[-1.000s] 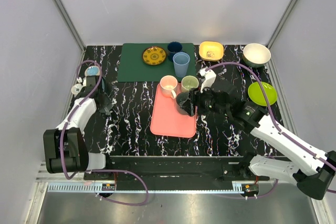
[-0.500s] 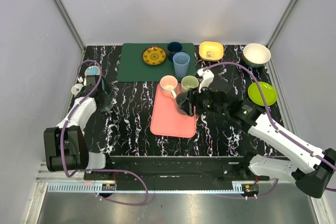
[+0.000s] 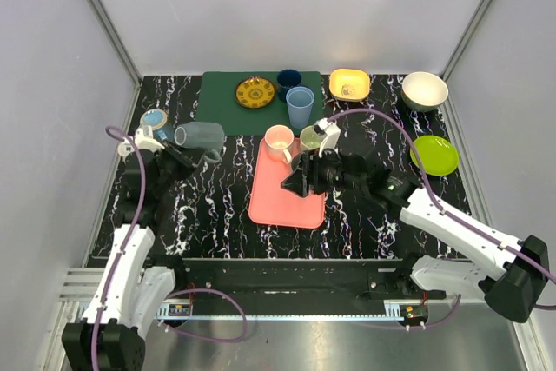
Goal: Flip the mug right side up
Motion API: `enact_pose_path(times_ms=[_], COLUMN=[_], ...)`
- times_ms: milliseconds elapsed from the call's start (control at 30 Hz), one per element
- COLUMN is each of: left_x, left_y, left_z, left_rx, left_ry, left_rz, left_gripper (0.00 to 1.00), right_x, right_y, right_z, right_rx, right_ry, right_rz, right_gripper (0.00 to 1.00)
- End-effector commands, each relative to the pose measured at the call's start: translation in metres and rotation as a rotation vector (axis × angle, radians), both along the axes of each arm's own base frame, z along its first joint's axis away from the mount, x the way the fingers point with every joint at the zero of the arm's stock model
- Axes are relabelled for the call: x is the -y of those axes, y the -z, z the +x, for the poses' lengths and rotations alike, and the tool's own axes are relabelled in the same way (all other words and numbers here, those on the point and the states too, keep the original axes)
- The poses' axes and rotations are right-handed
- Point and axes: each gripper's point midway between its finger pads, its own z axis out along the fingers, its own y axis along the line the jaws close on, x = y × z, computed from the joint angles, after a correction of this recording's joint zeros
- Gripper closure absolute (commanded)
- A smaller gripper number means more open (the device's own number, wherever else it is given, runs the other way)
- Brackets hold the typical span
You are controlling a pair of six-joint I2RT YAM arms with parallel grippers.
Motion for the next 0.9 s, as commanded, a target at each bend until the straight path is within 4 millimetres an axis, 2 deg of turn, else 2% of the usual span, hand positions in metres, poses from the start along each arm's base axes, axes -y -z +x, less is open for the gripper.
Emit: enact_pose_path(times_ms=[0,33,67,100,167,200,367,567,667,867], left_x=[0.056,0.066,0.072,0.077,0.088,0.09,0.099,0.105,0.108,0.111], left_y=[-0.114,-0.128,-0.138,-0.143,-0.161,-0.166,-0.187,-0.196,-0.192,-0.186], left_z=[-0.017,-0.025,-0.032,-0.036,-0.052,-0.057,-0.086,-0.106,-0.107,-0.112], left_rx=[0.425,0.47,0.5,0.517,0.569,0.584,0.641,0.656,0.641,0.632], left_ry=[0.259,0.302,0.335,0.354,0.409,0.421,0.49,0.542,0.551,0.566], left_rz=[-0.233,-0.269,-0.288,-0.307,-0.37,-0.391,-0.455,-0.445,-0.448,-0.464], left_gripper=[1.0,1.0,1.0,1.0,1.0,1.0,1.0,1.0,1.0,1.0], right_x=[-0.044,-0.048,-0.052,-0.054,-0.056,-0.055,-0.061,-0.071,-0.075,-0.086], right_y=[-0.059,-0.066,-0.089,-0.088,-0.104,-0.106,-0.115,-0.127,-0.139,-0.142], right_z=[-0.033,-0.037,-0.04,-0.046,-0.042,-0.04,-0.029,-0.016,-0.012,0.001], right_rx=[-0.031,-0.088,-0.042,-0.108,-0.087,-0.122,-0.15,-0.119,-0.098,-0.105], right_ry=[-0.238,-0.247,-0.286,-0.315,-0.331,-0.331,-0.348,-0.339,-0.35,-0.343], right_rz=[0.345,0.403,0.499,0.541,0.628,0.657,0.716,0.722,0.754,0.769], right_gripper=[0.34,0.33,0.32,0.29,0.24,0.21,0.2,0.19,0.19,0.2])
